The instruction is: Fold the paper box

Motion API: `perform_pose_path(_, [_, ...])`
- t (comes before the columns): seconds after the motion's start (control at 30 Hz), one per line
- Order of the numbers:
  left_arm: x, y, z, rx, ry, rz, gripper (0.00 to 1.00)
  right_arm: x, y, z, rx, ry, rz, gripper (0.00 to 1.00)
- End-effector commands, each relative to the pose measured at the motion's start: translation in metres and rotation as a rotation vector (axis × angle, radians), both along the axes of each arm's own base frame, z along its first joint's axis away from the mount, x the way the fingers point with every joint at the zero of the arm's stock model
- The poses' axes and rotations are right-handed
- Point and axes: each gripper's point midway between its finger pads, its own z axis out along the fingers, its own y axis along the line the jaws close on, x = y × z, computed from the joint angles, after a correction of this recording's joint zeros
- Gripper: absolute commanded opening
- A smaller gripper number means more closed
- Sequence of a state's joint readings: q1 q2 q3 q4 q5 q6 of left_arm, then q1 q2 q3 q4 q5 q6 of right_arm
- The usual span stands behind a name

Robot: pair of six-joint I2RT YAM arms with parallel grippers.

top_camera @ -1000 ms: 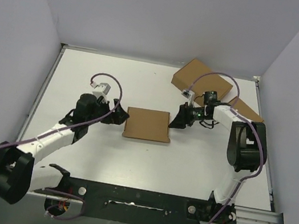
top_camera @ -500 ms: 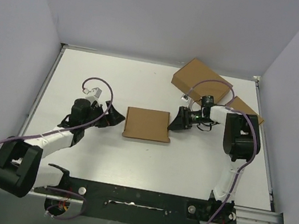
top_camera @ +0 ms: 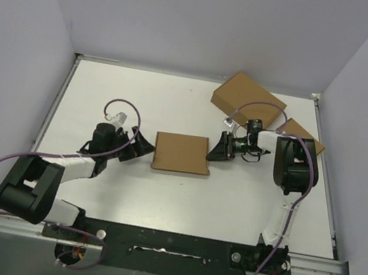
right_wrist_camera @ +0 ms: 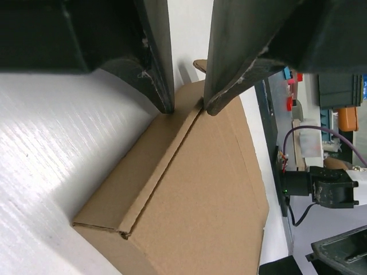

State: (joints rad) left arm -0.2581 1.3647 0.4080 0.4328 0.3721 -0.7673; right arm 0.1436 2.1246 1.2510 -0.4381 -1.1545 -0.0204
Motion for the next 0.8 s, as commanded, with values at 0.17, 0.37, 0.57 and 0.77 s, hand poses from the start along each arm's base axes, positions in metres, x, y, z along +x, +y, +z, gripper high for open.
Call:
perform_pose_path(0.17, [0.01,-0.009,0.007,-0.094,-0.021,0.011,0.93,0.015,-0.013,-0.002,0.024,0.015,-0.059,0.18])
perform_pose_path(0.37, [0.01,-0.023,0.008,-0.165,-0.022,-0.018,0.96,0.016,-0.017,-0.004,0.031,0.031,-0.072,0.14])
perform_pose_path(0.57, [0.003,-0.028,0.005,-0.147,-0.006,-0.03,0.98,0.017,-0.022,-0.005,0.025,0.034,-0.082,0.13])
perform_pose_path(0.77, [-0.013,-0.02,0.01,-0.063,-0.015,-0.008,0.98,0.018,-0.022,-0.002,0.021,0.022,-0.083,0.13])
